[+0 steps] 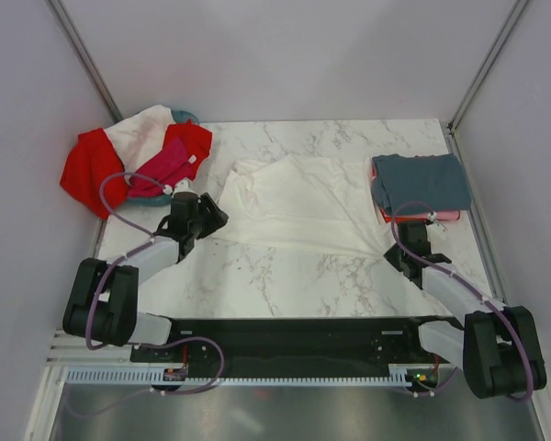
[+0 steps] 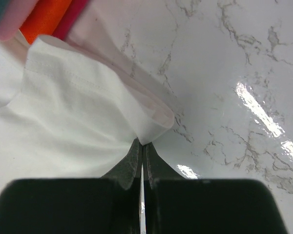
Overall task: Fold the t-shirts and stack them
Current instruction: Fold the tshirt
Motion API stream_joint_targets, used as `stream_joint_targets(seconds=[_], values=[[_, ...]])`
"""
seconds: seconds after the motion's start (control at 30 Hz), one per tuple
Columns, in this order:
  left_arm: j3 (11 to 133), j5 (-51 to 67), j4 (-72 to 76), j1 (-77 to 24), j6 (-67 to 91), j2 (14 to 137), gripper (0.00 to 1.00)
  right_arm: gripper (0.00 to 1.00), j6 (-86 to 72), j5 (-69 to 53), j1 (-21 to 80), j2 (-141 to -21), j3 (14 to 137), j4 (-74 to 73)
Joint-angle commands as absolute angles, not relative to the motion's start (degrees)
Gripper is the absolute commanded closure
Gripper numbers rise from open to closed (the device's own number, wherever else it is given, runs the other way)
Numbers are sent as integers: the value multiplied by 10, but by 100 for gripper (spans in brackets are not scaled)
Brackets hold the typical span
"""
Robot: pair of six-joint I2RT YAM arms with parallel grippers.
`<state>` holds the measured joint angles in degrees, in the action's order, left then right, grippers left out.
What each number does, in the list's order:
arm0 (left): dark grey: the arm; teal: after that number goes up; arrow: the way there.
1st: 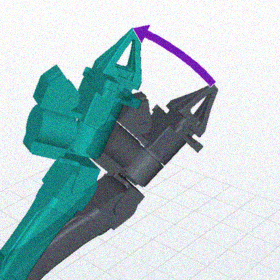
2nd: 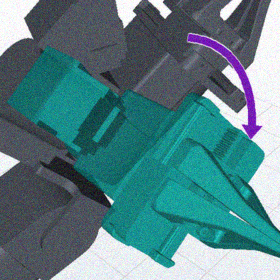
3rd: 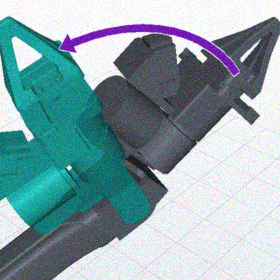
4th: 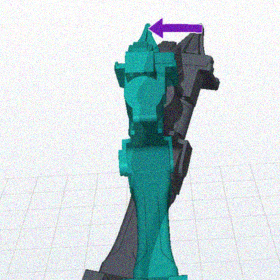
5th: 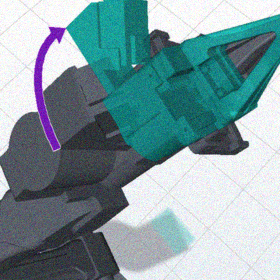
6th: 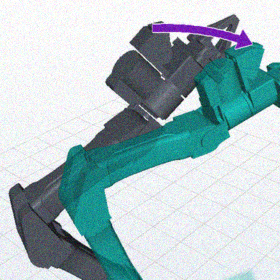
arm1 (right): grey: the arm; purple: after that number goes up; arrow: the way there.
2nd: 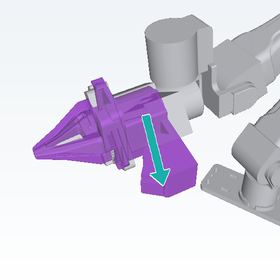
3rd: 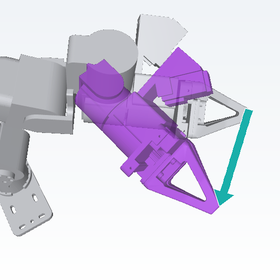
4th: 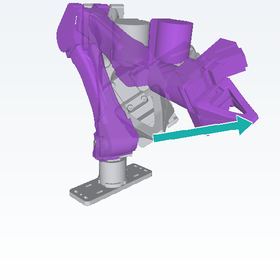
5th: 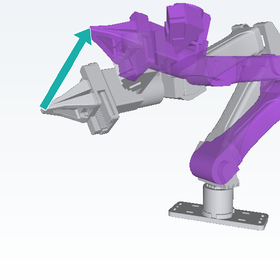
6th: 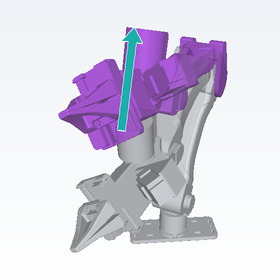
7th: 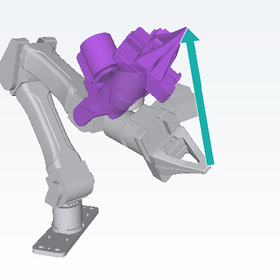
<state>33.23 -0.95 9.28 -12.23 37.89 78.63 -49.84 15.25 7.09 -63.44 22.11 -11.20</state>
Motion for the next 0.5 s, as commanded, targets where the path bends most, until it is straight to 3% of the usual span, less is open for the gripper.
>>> stream_joint_targets(seconds=[0.0, 0.1, 0.13, 0.23, 0.47], values=[[359, -24, 95, -120, 342, 819, 36, 100, -489, 149, 68, -644, 236, -124], [357, -36, 97, -120, 338, 828, 48, 100, -489, 147, 67, -642, 236, -123], [358, -36, 94, -121, 337, 830, 65, 100, -489, 147, 67, -640, 236, -123], [362, -64, 68, -120, 344, 814, 98, 100, -492, 144, 68, -639, 237, -124], [371, -246, -93, -120, 428, 728, 98, 100, -509, 135, 67, -658, 263, -118]])
